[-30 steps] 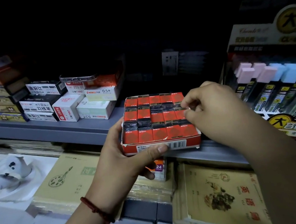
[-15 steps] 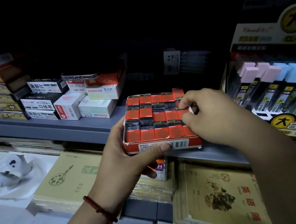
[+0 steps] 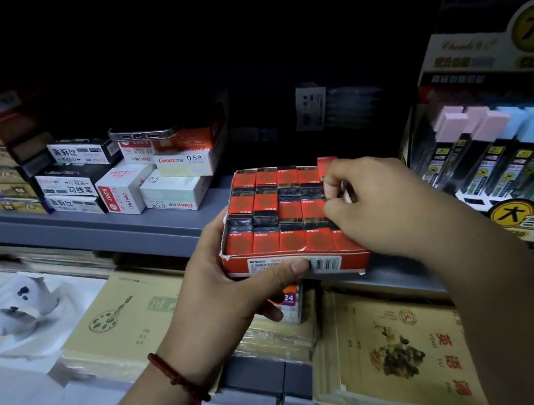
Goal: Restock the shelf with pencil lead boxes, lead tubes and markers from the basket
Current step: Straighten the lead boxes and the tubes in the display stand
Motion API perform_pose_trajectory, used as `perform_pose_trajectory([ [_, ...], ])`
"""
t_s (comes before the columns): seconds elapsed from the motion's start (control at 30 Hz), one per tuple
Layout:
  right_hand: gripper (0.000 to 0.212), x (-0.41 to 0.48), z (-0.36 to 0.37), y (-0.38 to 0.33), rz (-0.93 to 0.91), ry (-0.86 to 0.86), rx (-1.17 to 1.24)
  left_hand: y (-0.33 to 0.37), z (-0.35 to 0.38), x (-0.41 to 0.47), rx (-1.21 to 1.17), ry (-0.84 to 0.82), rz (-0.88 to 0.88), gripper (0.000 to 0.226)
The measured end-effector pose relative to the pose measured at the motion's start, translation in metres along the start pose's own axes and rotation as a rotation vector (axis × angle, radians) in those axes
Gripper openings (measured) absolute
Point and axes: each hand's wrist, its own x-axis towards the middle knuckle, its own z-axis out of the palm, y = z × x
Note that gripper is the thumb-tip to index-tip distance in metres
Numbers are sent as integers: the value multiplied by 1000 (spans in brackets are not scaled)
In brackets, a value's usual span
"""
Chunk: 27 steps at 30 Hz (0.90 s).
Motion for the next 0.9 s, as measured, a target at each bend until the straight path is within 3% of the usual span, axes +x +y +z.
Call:
perform_pose_trajectory([
  [0.2,8,-2,5,0,46,37,73,0,2,0,-13,12,5,70],
  [0.3,12,-3,-3,-3,1,132,155,0,2,0,-9,9,5,69],
  [0.43,11,-6,-11,-3,-65,89,178,-1,3,1,-14,15,10,69],
  [0.53,19,-8,-13,0,-70,197,257,-1,2,1,-14,15,5,70],
  [0.63,14,-11,-22,-1,-9,326,326,-2,1,1,-16,16,-8,71],
  [0.9,24,-10,-10,2,177,315,274,-2,1,1,-4,10,-3,69],
])
